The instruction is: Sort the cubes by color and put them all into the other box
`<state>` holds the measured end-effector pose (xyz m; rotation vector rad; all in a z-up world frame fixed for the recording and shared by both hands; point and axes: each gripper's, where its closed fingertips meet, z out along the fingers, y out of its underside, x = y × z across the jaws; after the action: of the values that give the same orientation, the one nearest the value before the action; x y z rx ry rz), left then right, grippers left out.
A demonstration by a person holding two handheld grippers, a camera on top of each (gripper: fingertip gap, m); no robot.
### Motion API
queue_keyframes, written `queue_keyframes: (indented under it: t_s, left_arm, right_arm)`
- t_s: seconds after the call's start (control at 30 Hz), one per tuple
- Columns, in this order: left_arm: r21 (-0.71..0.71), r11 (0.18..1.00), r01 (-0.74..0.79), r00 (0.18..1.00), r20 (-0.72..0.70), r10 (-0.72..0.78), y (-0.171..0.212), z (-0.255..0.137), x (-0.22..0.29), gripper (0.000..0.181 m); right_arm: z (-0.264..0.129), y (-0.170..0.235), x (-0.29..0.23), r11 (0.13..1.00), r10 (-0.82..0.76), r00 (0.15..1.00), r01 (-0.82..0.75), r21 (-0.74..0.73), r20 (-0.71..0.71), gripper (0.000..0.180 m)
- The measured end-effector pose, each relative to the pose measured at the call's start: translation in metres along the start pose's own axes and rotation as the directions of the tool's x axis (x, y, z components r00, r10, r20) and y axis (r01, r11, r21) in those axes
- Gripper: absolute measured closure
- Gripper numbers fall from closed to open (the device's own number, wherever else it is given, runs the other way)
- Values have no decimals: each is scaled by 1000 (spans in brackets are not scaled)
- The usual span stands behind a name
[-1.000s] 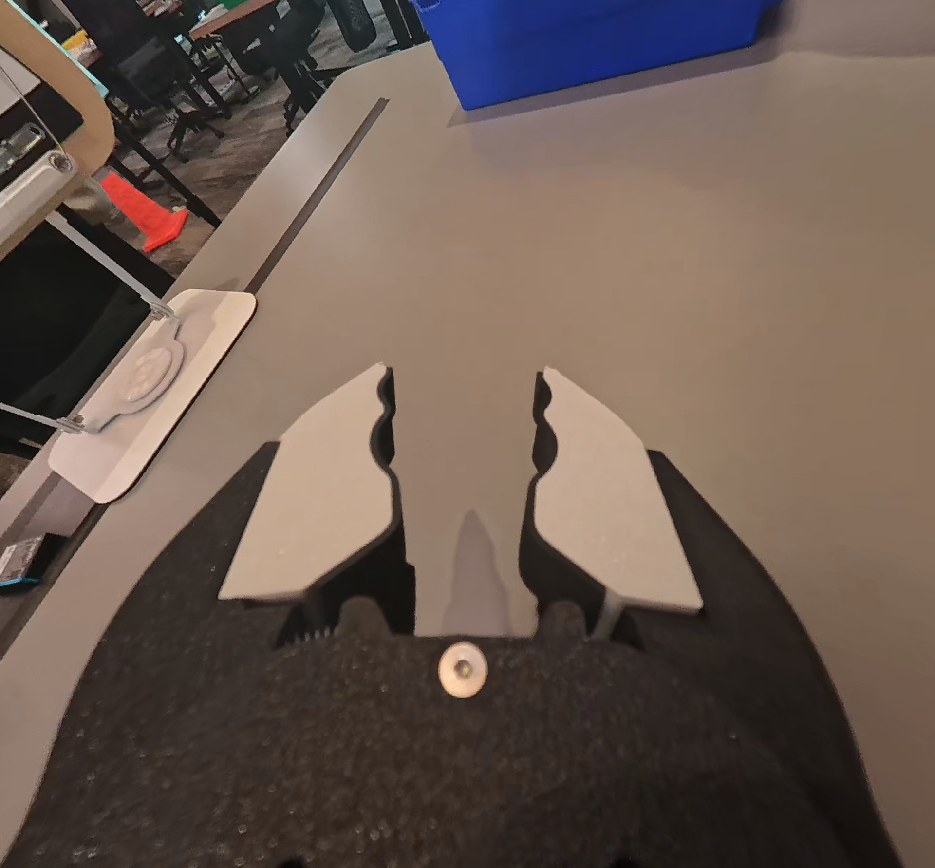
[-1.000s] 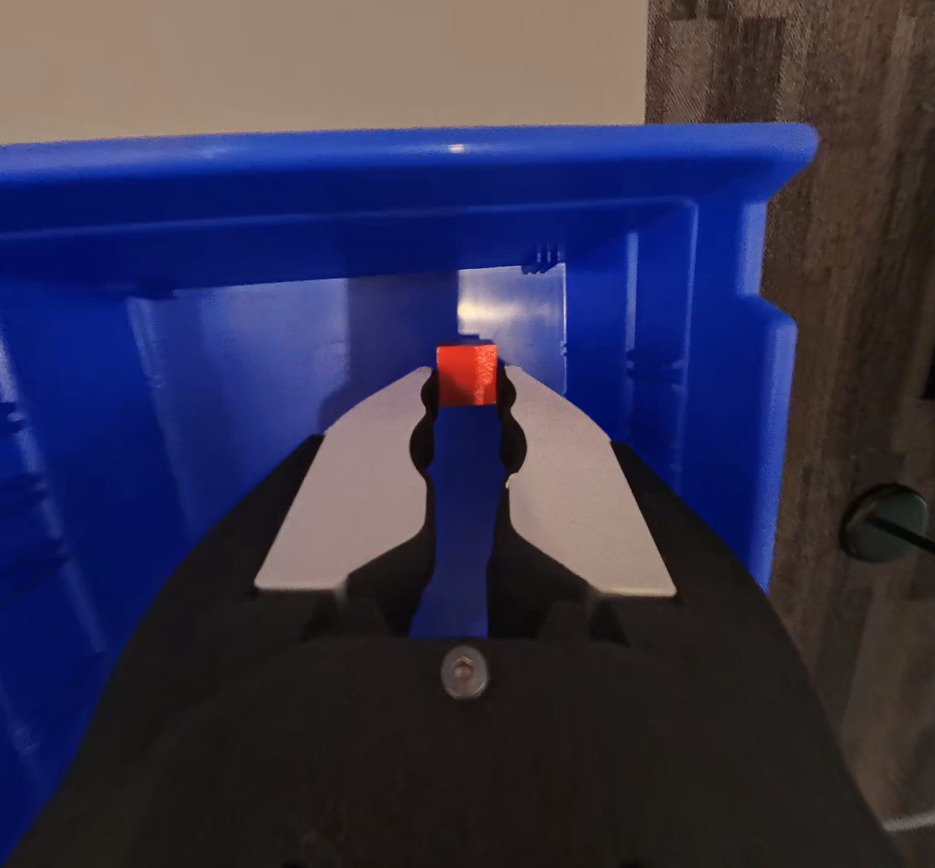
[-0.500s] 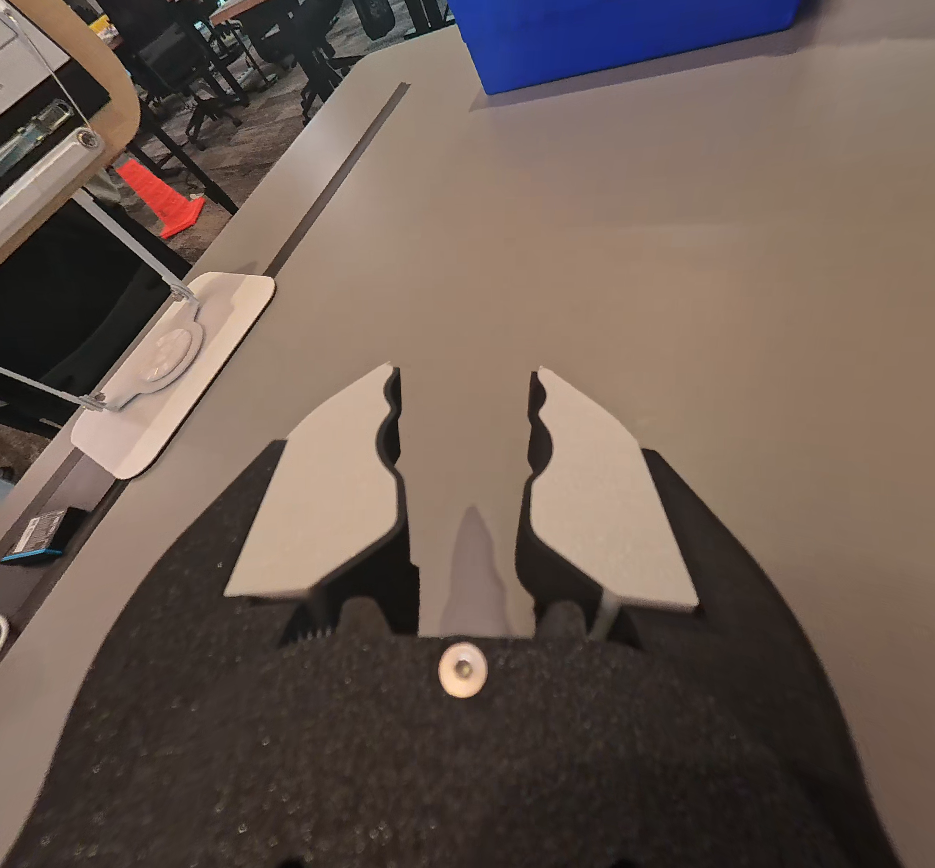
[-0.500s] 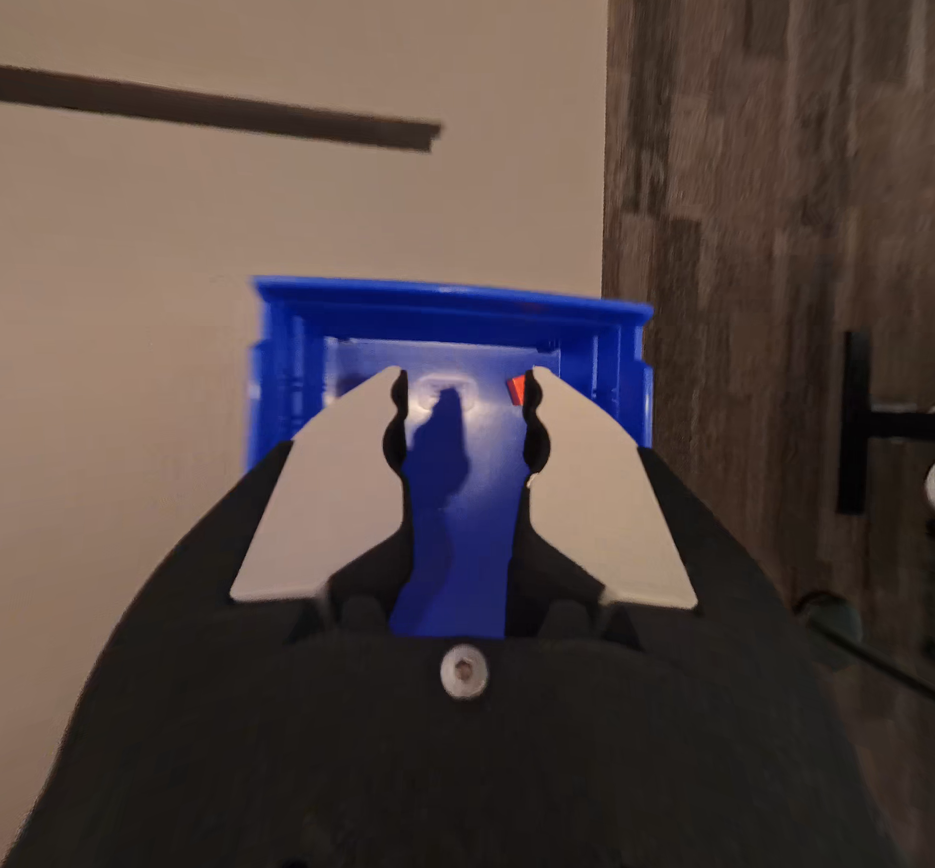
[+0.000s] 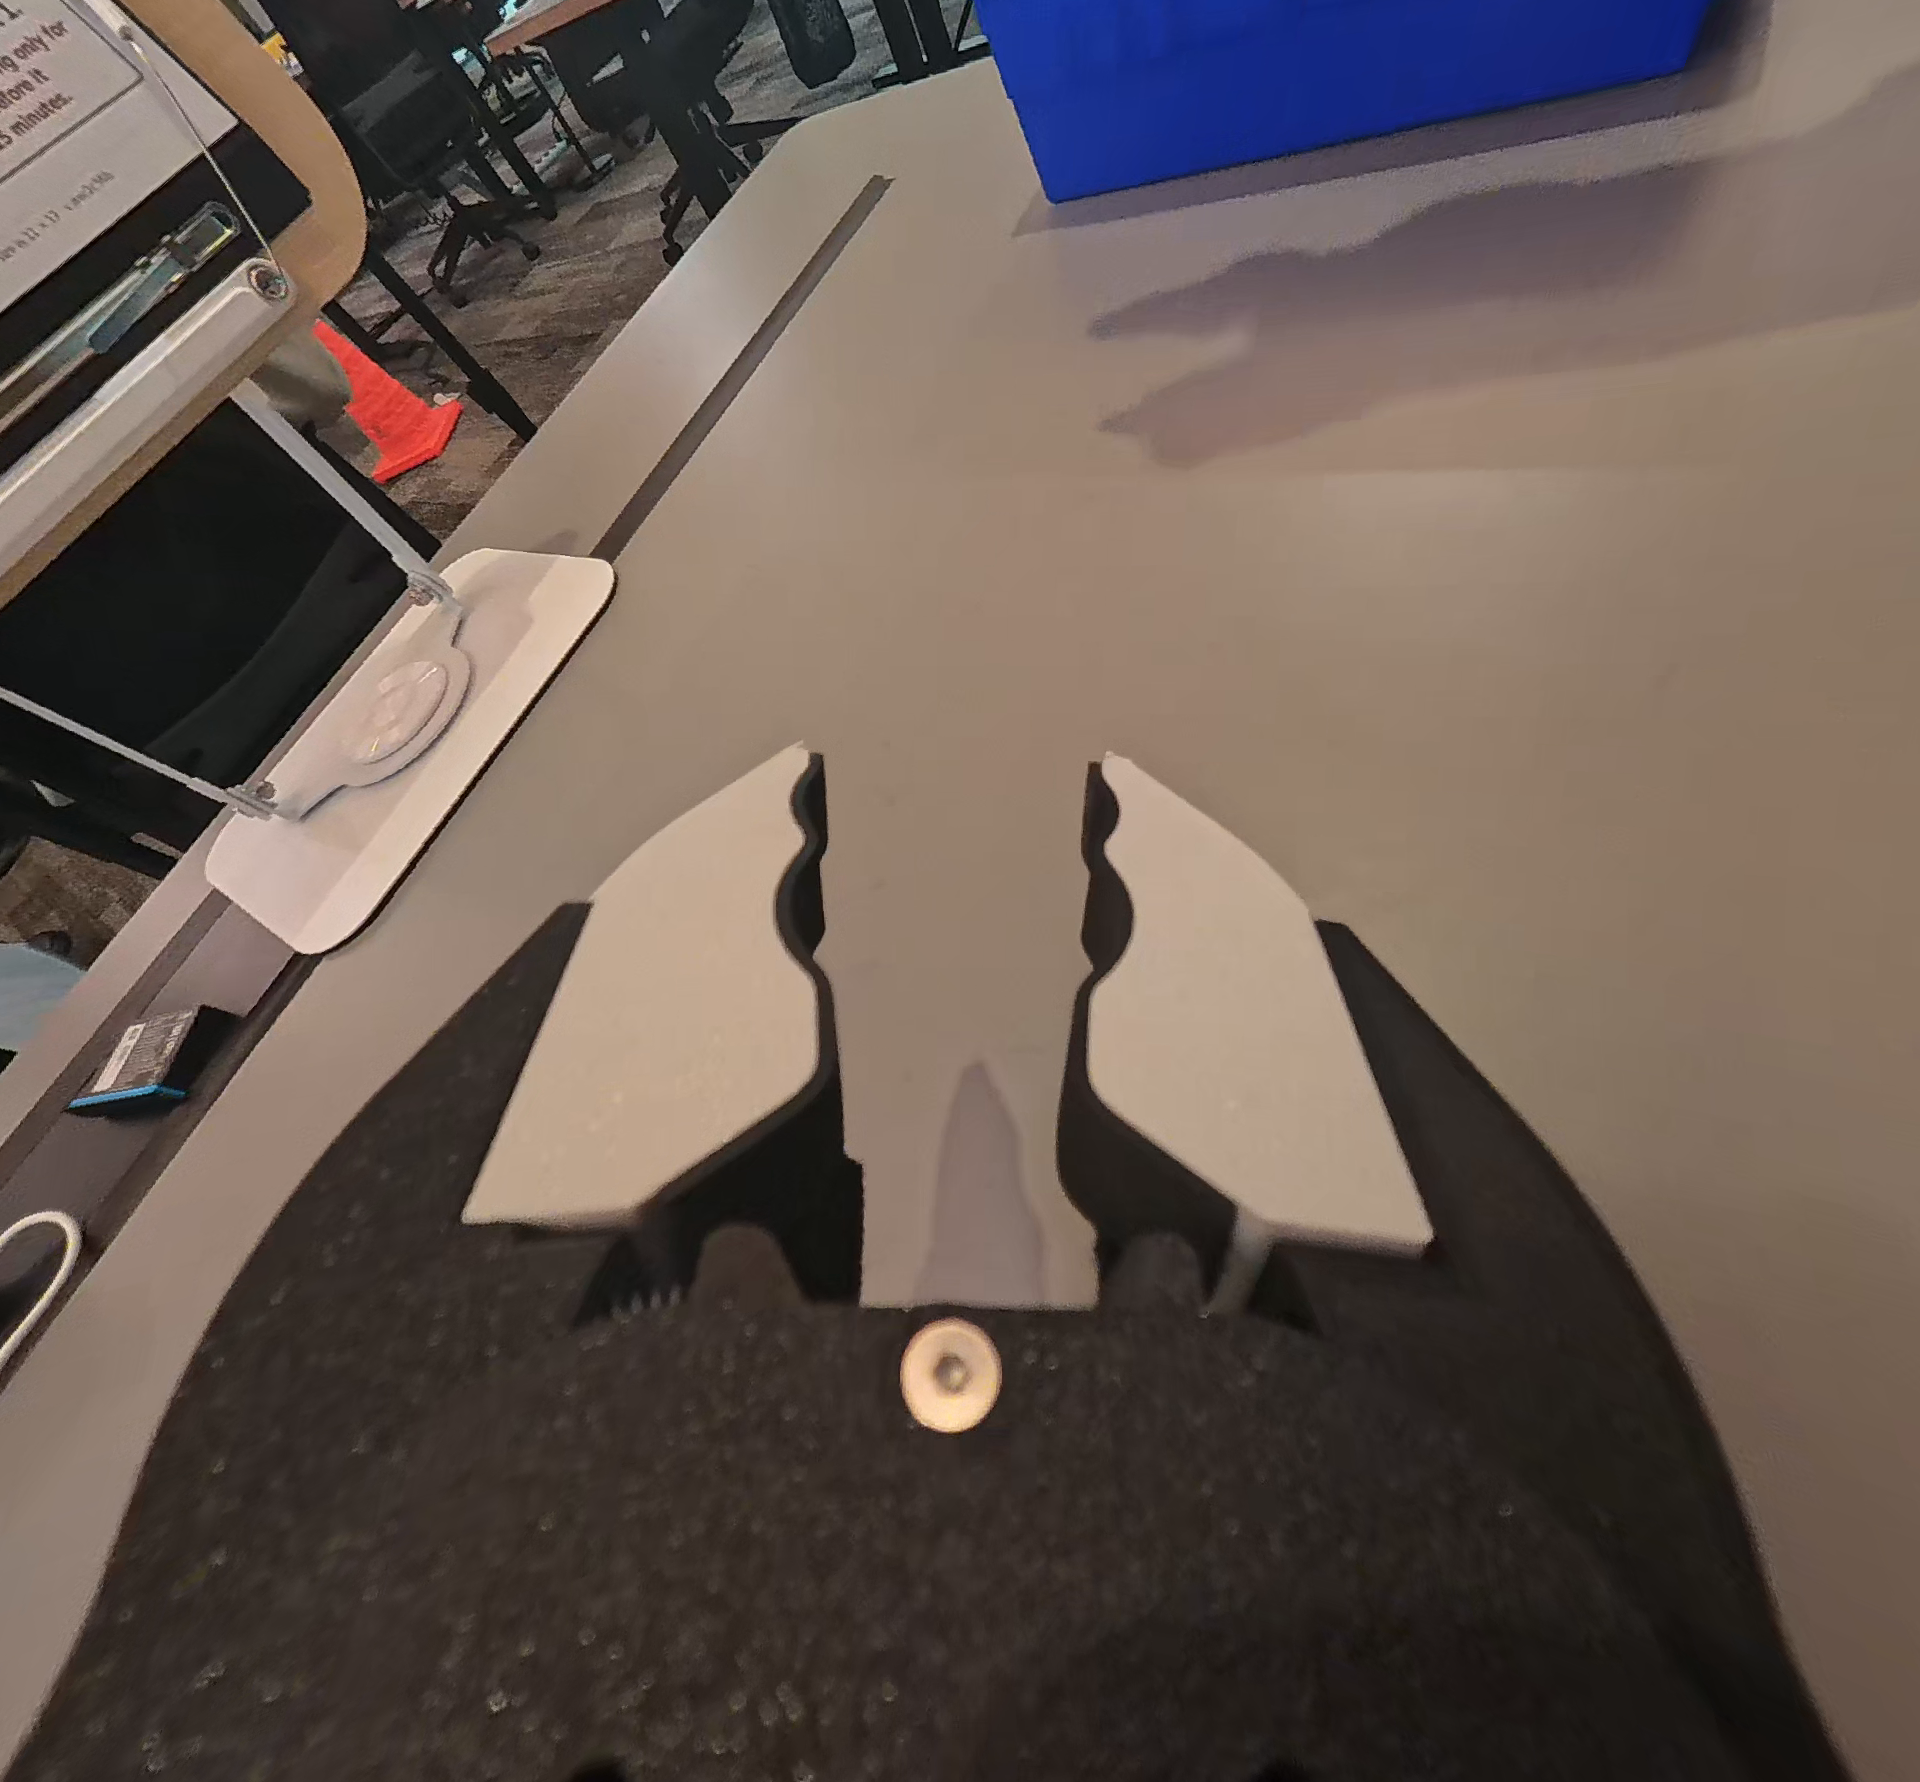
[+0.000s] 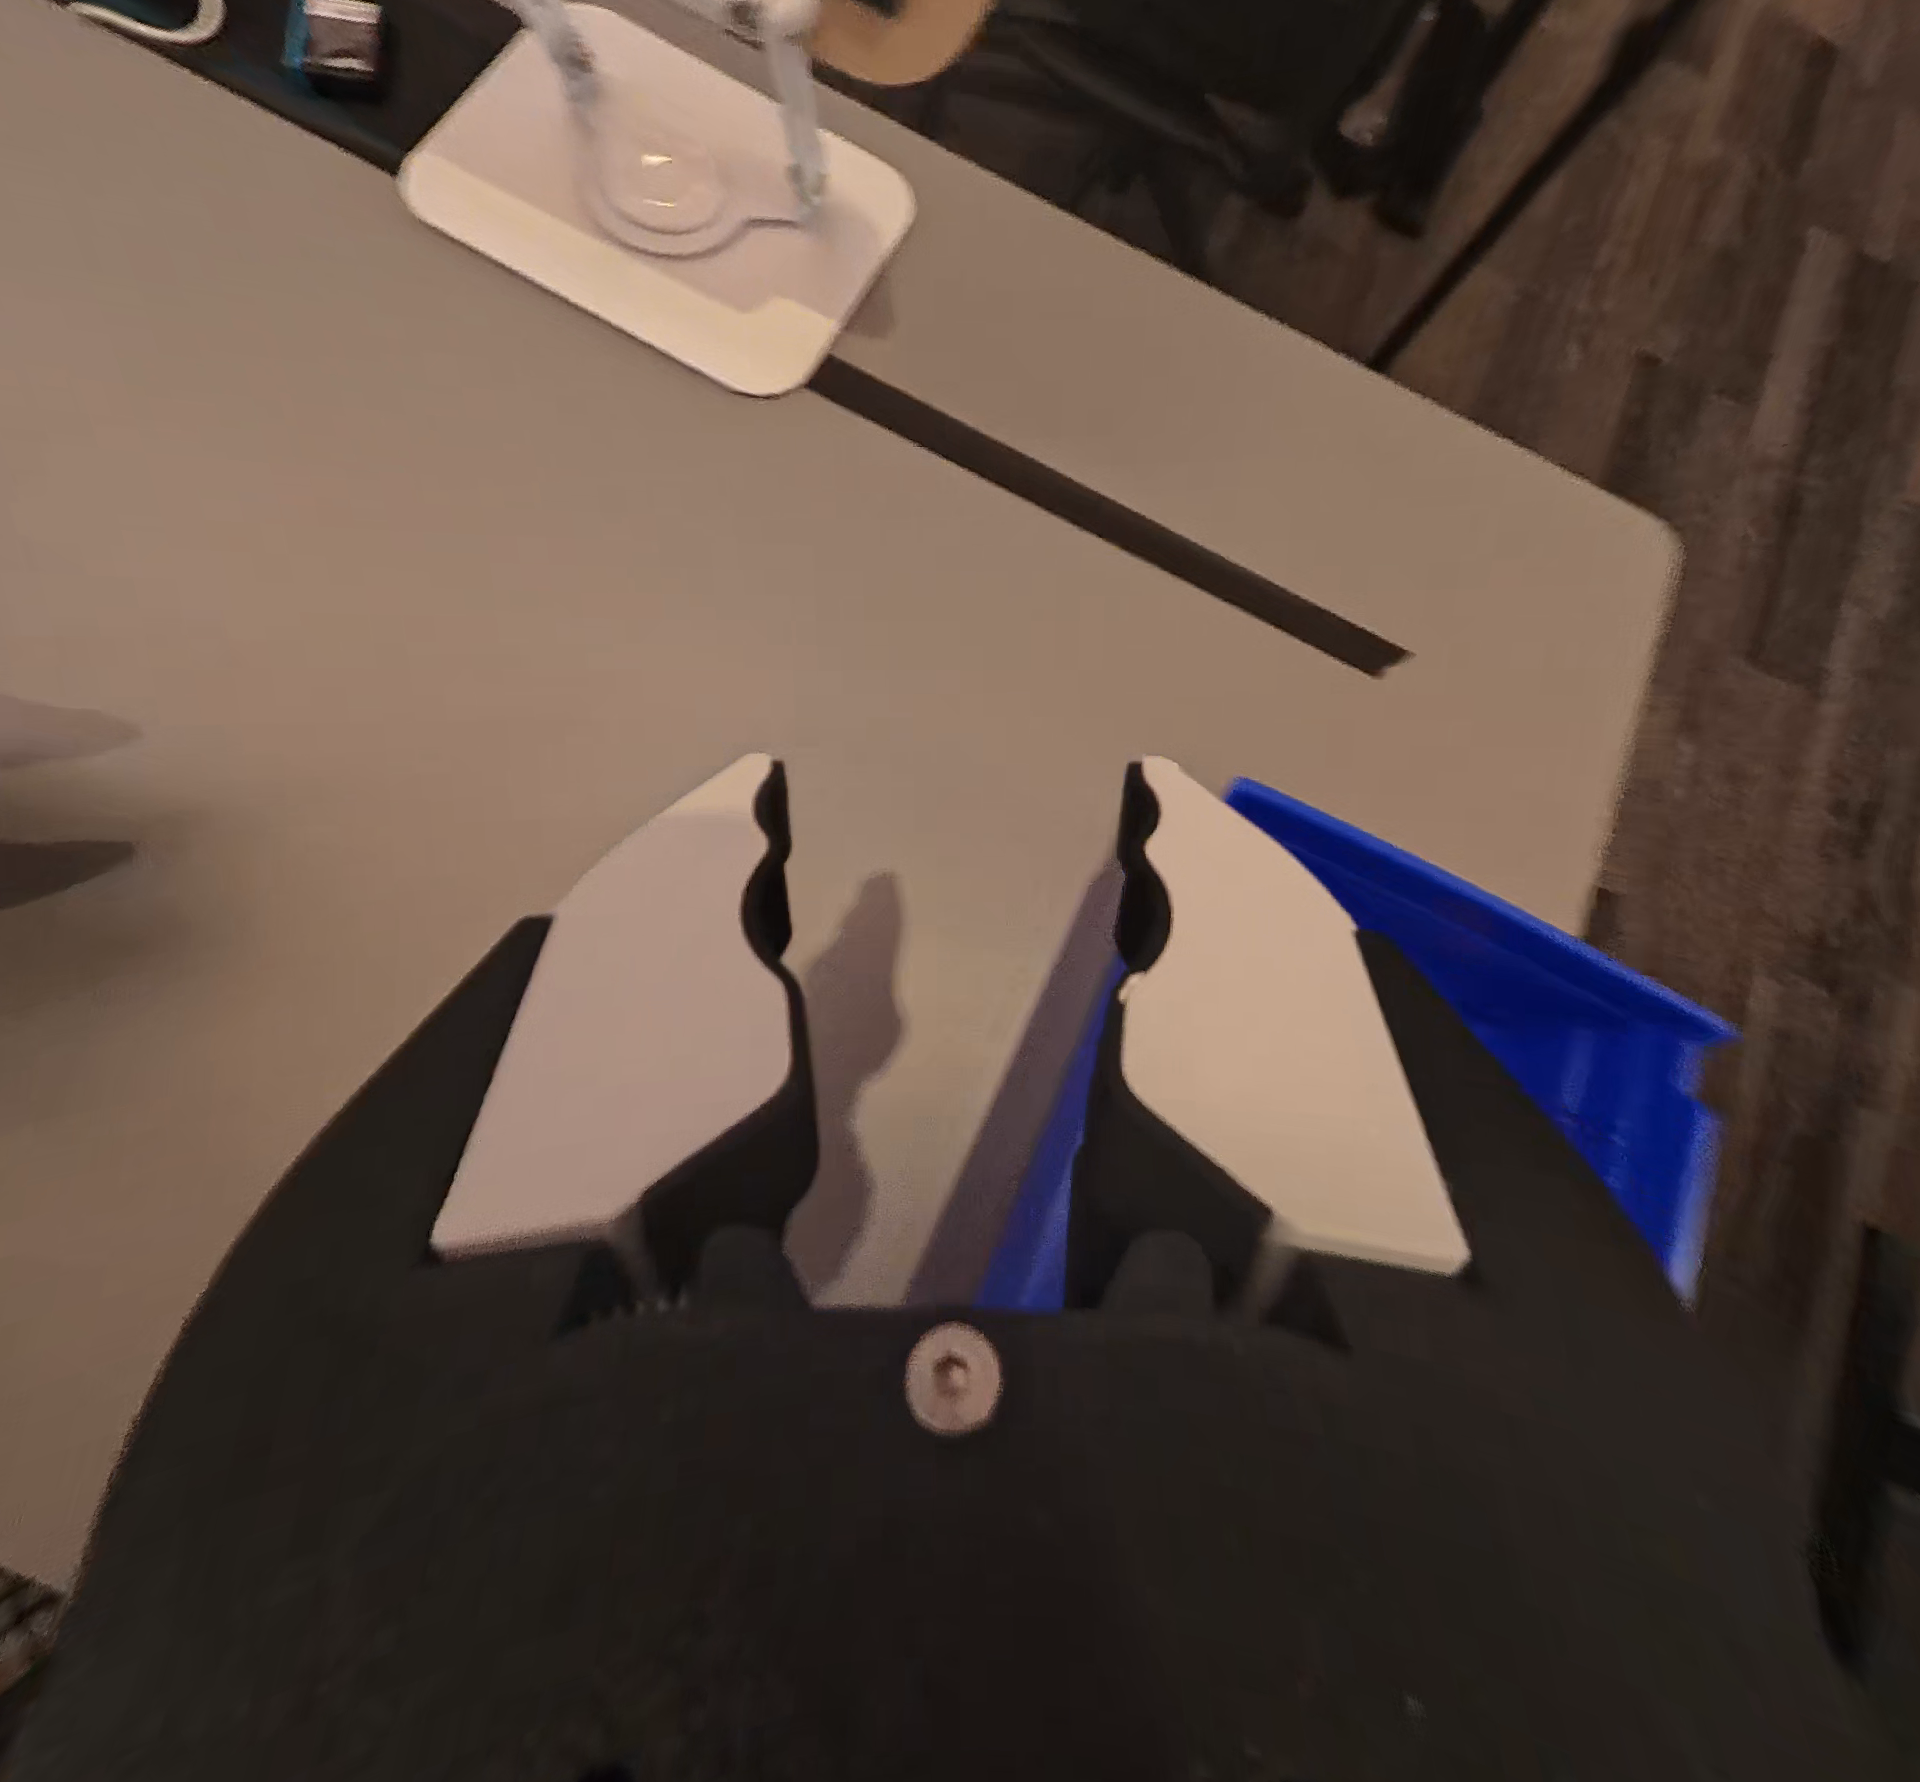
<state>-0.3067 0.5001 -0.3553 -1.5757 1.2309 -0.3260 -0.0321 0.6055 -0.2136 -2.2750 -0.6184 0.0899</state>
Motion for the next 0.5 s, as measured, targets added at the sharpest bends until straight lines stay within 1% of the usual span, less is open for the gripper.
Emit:
queue_keyframes:
  t_s: [0.13, 0.23, 0.4, 0.5]
  left_arm:
    - [-4, 1000, 6, 1000, 4, -6, 2, 0, -2, 134]
    - [-9, 1000, 6, 1000, 4, -6, 3, 0, -2, 135]
    - [-26, 1000, -1, 1000, 5, 1, 7, 3, -2, 135]
    - [-34, 999, -6, 1000, 3, 6, 10, 4, -1, 135]
  right_arm:
    - [32, 11, -53, 996, 22, 984, -37, 79, 177, 117]
    - [59, 23, -86, 987, 39, 963, -80, 141, 268, 116]
    - [96, 41, -129, 949, 59, 924, -169, 265, 377, 117]
    - [111, 48, -147, 923, 28, 923, -172, 345, 385, 118]
